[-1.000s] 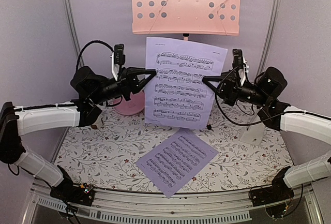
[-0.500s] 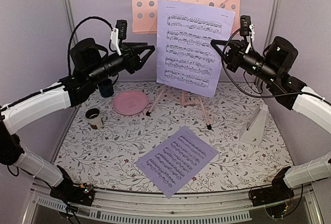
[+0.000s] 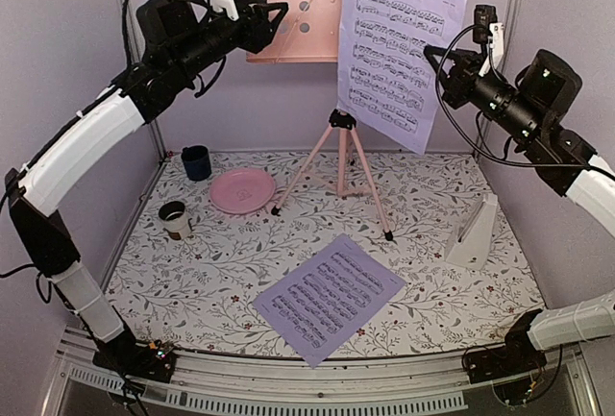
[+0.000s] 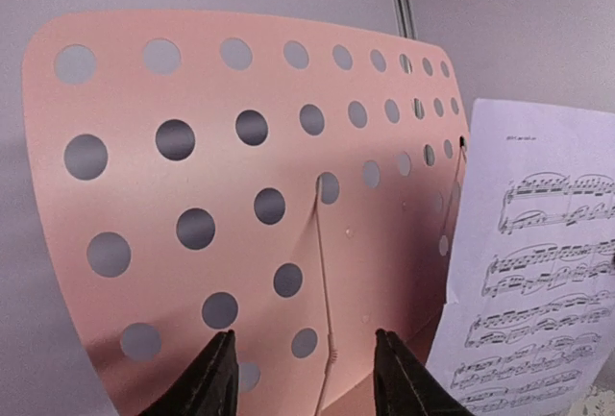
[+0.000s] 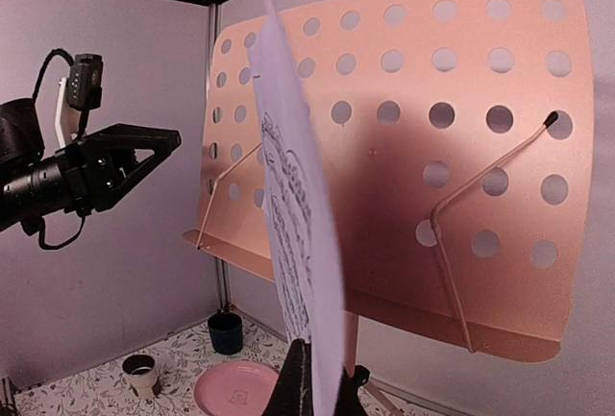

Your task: Set up the instrument practice props

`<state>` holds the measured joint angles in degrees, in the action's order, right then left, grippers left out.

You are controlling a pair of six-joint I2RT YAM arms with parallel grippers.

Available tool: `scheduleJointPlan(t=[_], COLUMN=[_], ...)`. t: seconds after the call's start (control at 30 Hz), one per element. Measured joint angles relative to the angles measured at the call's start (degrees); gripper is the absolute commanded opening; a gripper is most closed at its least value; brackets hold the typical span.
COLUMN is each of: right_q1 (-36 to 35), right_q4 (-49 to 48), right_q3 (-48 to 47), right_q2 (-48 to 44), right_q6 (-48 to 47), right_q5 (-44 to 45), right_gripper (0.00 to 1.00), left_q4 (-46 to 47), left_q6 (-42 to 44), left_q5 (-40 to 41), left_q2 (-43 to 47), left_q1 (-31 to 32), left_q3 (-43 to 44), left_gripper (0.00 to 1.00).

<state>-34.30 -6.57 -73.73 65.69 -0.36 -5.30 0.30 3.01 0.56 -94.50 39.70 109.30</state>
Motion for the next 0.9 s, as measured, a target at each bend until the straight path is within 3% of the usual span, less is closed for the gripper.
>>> scheduleJointPlan(t=[0.27, 0.53, 0.73, 0.9], right_q1=[0.46, 0.79, 1.05, 1.27], right_q4=[0.13, -0.22, -0.31, -0.74], right_q3=[-4.55, -6.47, -6.95, -7.8], right_q2=[-0.31, 1.77, 3.39, 4.02], right_q6=[-2.08, -2.51, -2.54, -2.6], right_q5=[2.25, 3.34, 3.45, 3.56], right_gripper=[0.0, 0.0, 0.0, 0.0], left_q4=[-8.81, -10.05, -10.12, -10.32], left_q6=[5.09, 8.72, 9.88, 11.02], left_q5=[1.53, 2.95, 2.29, 1.57], left_q2=[-14.34, -19.1, -22.62, -23.41], left_q1=[0.09, 0.48, 0.55, 0.81], left_q3=[21.53, 27.56, 29.86, 29.97], left_gripper=[0.5, 0.43, 0.27, 0.05])
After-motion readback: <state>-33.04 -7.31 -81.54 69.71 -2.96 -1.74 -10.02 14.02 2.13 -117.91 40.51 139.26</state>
